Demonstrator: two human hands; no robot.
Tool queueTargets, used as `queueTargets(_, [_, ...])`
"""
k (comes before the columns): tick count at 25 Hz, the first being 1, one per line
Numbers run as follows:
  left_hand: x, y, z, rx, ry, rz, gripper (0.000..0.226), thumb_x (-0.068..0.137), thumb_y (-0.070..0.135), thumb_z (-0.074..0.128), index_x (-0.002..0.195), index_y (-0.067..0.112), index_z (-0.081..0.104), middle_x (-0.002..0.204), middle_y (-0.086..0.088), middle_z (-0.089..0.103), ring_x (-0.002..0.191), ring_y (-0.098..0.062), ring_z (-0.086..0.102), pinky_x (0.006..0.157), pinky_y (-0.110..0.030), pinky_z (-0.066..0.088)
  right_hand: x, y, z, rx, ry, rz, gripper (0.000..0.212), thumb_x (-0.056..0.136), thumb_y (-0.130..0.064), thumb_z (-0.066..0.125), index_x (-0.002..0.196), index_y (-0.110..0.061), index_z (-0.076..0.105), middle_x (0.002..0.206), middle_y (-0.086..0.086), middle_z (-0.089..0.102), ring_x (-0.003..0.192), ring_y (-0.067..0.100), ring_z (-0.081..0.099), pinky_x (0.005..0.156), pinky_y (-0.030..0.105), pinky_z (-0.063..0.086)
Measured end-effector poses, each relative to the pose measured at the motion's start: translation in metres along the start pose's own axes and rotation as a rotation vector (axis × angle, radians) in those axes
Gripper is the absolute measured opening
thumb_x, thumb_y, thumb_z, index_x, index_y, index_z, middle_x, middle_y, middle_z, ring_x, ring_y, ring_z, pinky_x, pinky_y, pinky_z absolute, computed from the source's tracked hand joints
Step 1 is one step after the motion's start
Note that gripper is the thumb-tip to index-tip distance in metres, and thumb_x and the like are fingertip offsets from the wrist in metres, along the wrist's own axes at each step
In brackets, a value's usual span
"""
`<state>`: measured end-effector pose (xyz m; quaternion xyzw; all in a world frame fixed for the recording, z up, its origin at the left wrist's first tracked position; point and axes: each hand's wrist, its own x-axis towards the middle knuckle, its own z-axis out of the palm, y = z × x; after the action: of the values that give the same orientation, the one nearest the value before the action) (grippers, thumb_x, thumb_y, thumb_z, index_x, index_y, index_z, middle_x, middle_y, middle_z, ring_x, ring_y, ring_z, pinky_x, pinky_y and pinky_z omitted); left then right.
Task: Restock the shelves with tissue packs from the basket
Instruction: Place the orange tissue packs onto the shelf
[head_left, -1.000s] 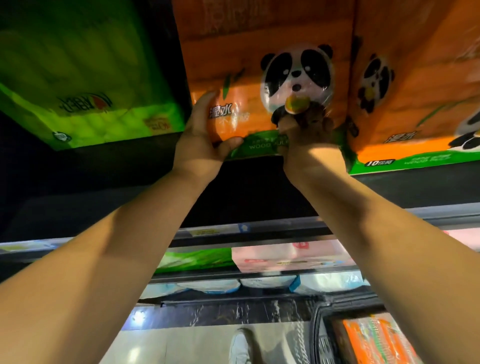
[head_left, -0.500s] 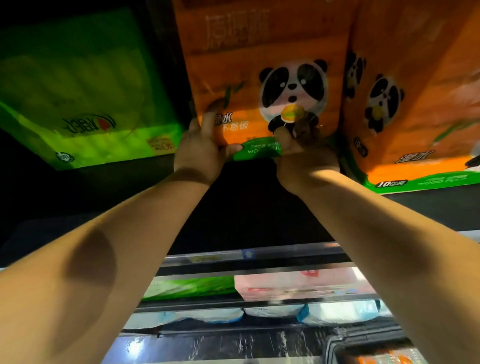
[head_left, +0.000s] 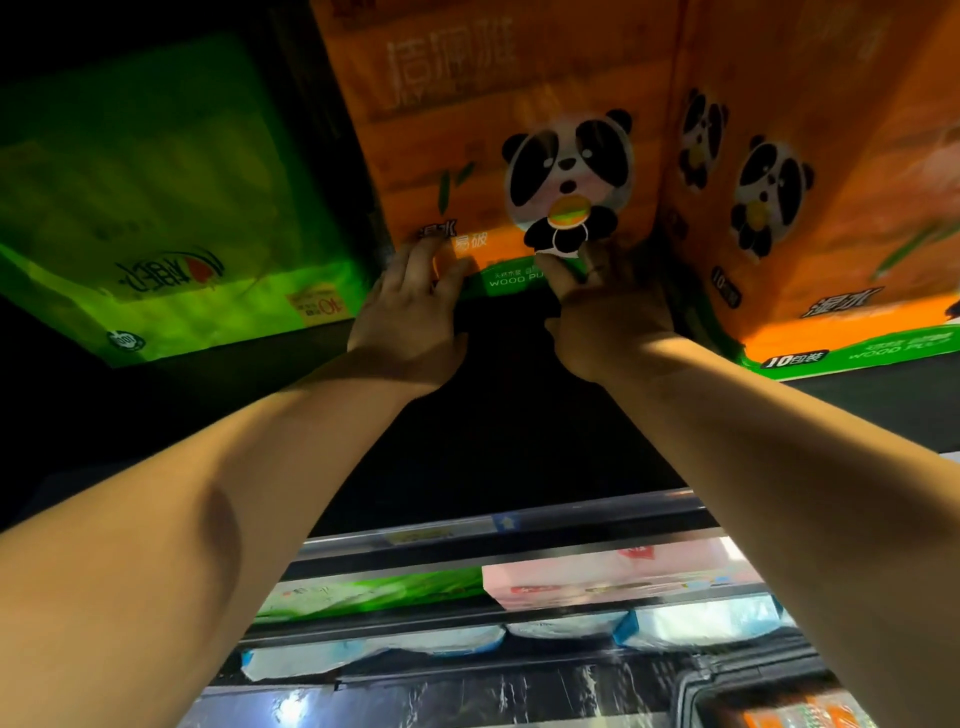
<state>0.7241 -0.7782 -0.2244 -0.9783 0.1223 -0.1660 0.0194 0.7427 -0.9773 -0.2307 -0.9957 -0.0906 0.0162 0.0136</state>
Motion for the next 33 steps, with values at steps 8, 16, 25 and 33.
queueTargets(8, [0.016,-0.006,0.007,0.055,-0.114,0.057,0.078,0.089,0.038,0.058,0.152,0.013,0.021,0.150,-0.023,0.021,0.138,-0.041,0.020,0.106,-0.051,0.032,0.012,0.007,-0.011,0.086,-0.083,0.095,0.061,0.104,-0.031,0.033,0.149,-0.050,-0.003,0.161,0.011,-0.014,0.145,0.044,-0.008,0.114,0.059,0.016])
queueTargets(16, [0.014,0.004,0.000,0.044,-0.103,0.067,0.077,0.086,0.040,0.060,0.151,0.015,0.027,0.149,-0.020,0.026,0.137,-0.040,0.023,0.104,-0.051,0.034,0.006,0.009,-0.008,0.135,-0.076,0.084,0.057,0.103,-0.039,0.035,0.152,-0.043,0.007,0.162,0.010,-0.006,0.146,0.041,0.004,0.113,0.056,0.024])
queueTargets(25, [-0.062,0.060,-0.061,-0.079,-0.095,0.110,0.068,0.089,0.040,0.054,0.148,0.012,0.034,0.147,-0.015,0.041,0.137,-0.035,0.035,0.114,-0.052,0.027,-0.158,0.015,-0.026,0.156,0.087,-0.008,0.059,0.098,-0.056,0.030,0.152,-0.036,0.018,0.162,0.008,0.009,0.148,0.035,0.009,0.116,0.052,0.017])
queueTargets(33, [-0.170,0.190,-0.102,-0.239,-0.168,0.424,0.066,0.083,0.040,0.051,0.142,0.014,0.039,0.147,-0.014,0.043,0.137,-0.034,0.036,0.114,-0.051,0.026,-0.333,0.080,-0.011,0.216,-0.099,0.194,0.062,0.094,-0.057,0.038,0.151,-0.037,0.024,0.161,0.007,0.014,0.149,0.031,0.009,0.116,0.053,0.019])
